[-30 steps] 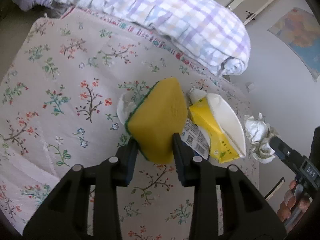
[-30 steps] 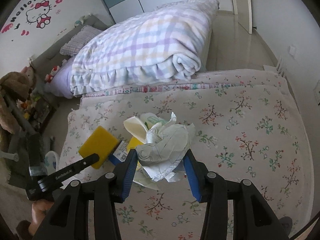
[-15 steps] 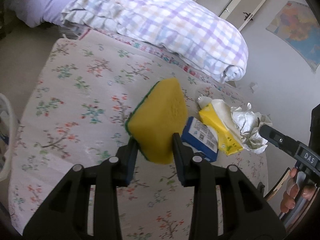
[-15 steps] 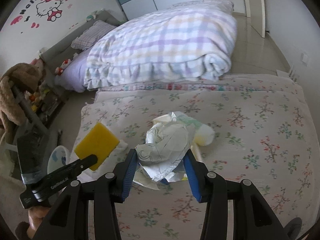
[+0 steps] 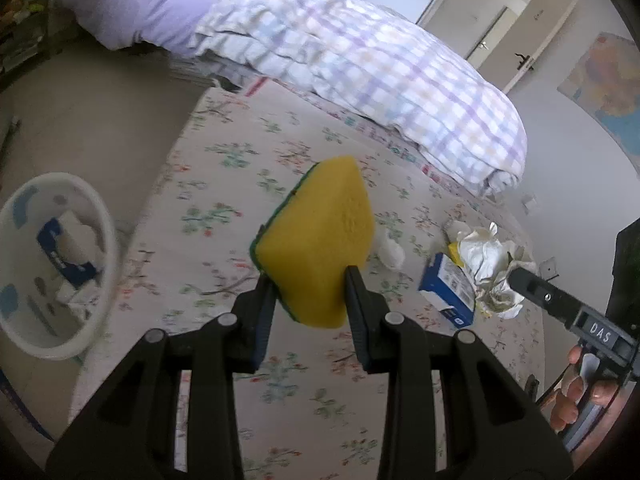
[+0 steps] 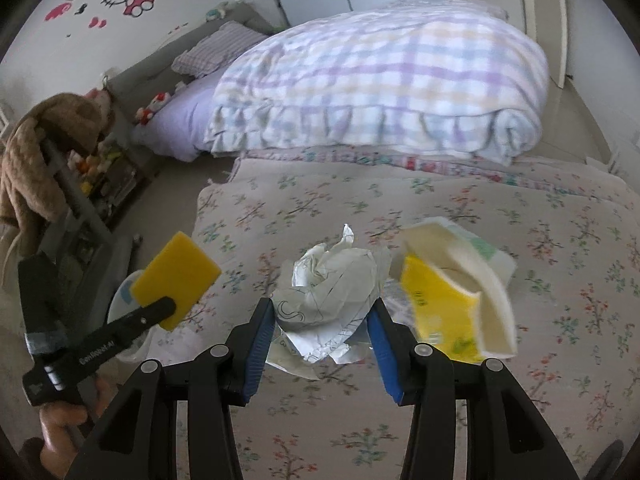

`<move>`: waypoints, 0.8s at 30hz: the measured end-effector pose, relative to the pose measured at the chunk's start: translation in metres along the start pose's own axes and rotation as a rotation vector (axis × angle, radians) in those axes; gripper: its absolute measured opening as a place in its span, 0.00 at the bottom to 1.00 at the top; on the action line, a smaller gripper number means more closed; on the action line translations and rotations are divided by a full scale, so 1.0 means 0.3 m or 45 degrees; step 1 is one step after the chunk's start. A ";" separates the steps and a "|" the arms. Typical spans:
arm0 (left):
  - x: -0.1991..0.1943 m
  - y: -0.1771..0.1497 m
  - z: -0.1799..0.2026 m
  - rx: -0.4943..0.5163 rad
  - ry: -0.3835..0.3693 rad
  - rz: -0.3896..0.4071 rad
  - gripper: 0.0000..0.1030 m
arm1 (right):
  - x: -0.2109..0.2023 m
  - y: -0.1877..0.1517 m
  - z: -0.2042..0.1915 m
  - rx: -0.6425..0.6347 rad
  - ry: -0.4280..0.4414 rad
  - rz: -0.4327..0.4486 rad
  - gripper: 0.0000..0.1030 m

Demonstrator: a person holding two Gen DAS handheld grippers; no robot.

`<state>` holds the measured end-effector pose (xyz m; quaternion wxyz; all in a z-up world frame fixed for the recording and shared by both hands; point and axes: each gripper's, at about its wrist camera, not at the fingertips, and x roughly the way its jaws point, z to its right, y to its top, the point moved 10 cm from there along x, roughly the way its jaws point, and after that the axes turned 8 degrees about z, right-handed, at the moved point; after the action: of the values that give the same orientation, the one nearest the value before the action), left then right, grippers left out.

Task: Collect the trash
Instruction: 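Carry the yellow sponge over the bin and open the left tool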

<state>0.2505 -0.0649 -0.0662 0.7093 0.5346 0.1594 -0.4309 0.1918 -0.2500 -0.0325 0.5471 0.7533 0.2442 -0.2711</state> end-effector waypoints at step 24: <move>-0.237 0.026 -0.528 -0.093 0.277 0.101 0.35 | 0.168 -0.147 -0.322 -0.147 0.115 -0.118 0.47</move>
<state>0.2528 0.1087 -0.0723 0.7234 0.5577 0.2299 -0.3359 0.2132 -0.1416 -0.0726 0.5650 0.7199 0.3185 -0.2473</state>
